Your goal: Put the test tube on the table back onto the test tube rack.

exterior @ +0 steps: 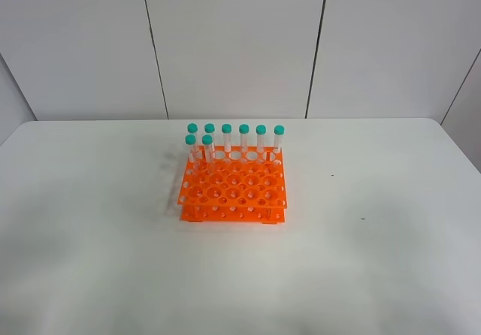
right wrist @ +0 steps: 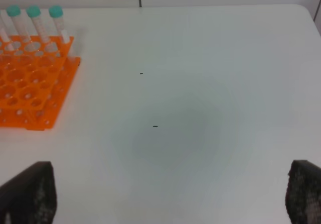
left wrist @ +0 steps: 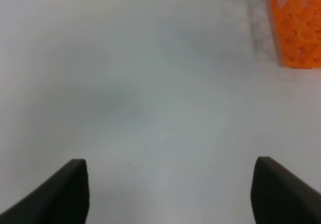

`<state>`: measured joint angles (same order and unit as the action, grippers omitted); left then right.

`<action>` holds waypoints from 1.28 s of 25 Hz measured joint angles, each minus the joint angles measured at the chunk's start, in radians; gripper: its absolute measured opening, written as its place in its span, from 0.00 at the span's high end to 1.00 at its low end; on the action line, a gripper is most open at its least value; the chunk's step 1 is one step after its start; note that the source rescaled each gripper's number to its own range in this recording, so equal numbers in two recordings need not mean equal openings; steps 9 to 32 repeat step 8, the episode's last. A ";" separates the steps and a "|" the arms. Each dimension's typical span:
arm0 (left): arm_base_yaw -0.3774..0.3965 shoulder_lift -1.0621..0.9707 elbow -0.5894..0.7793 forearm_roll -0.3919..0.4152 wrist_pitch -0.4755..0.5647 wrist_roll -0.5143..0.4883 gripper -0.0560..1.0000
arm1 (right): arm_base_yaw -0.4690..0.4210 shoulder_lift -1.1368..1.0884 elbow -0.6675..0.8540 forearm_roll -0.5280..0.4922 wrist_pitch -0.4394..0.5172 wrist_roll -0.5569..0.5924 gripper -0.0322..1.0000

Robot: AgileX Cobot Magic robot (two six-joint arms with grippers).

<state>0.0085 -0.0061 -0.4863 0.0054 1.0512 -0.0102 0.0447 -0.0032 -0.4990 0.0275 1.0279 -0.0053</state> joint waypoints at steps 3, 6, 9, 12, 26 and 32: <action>0.000 0.000 0.000 0.000 0.000 0.000 0.05 | 0.000 0.000 0.000 0.000 0.000 0.000 0.00; 0.000 0.000 0.000 0.000 0.000 0.000 0.05 | 0.000 0.000 0.000 0.000 0.000 0.000 0.00; 0.000 0.000 0.000 0.000 0.000 0.000 0.05 | 0.000 0.000 0.000 0.000 0.000 0.000 0.00; 0.000 0.000 0.000 0.000 0.000 0.000 0.05 | 0.000 0.000 0.000 0.000 0.000 0.000 0.00; 0.000 0.000 0.000 0.000 0.000 0.000 0.05 | 0.000 0.000 0.000 0.000 0.000 0.000 0.00; 0.000 0.000 0.000 0.000 0.000 0.000 0.05 | 0.000 0.000 0.000 0.000 0.000 0.000 0.00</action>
